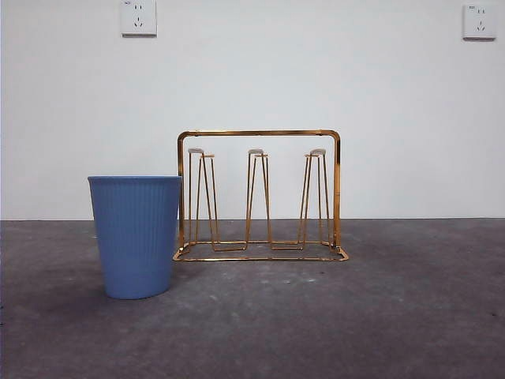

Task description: Pick up cup 1,put cup 1 in the cup rack,pick up cup 2,put cup 2 in the cup rack

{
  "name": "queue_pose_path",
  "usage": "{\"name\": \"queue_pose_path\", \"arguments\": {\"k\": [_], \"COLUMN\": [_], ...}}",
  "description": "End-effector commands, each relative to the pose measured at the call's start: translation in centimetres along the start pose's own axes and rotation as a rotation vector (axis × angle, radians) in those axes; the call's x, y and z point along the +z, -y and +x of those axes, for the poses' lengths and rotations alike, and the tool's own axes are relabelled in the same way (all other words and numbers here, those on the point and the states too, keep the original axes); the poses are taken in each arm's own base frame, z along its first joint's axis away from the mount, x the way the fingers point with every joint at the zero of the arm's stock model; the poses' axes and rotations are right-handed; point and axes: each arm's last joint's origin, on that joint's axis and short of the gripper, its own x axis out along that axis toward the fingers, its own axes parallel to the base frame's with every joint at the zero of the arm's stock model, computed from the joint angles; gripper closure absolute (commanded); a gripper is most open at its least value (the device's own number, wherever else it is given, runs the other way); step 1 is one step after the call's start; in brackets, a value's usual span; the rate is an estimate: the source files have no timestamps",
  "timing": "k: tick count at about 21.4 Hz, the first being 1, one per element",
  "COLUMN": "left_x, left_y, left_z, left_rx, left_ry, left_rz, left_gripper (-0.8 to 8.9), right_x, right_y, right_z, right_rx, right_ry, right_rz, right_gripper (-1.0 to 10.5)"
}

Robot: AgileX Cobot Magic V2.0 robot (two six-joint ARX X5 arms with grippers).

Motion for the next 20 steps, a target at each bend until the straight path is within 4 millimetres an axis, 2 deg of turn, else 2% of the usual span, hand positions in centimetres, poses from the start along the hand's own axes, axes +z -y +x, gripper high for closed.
{"name": "queue_pose_path", "arguments": {"k": [1, 6, 8, 15, 20], "left_x": [0.1, -0.6, -0.9, -4.2, -6.1], "left_y": [-0.1, 0.1, -0.3, -3.7, -6.2], "left_z": [0.6, 2.2, 2.8, 4.3, 5.2], "left_rx": [0.149, 0.349, 0.399, 0.541, 0.576], "left_ry": [-0.078, -0.19, -0.212, -0.276, -0.296], "left_rz": [0.253, 0.505, 0.546, 0.609, 0.615], "left_gripper": [8.2, 8.2, 8.2, 8.2, 8.2], "right_x": [-0.7, -1.7, -1.9, -2.5, -2.5], "right_y": [0.0, -0.1, -0.1, -0.2, -0.1], "right_z": [-1.0, -2.7, -3.0, -3.3, -3.3], "right_rx": [-0.043, -0.099, -0.1, -0.109, -0.123], "right_ry": [-0.026, -0.043, -0.043, -0.093, -0.101], "right_rz": [-0.021, -0.02, -0.02, -0.02, -0.02], "right_gripper": [7.3, 7.3, 7.3, 7.3, 7.3]}}
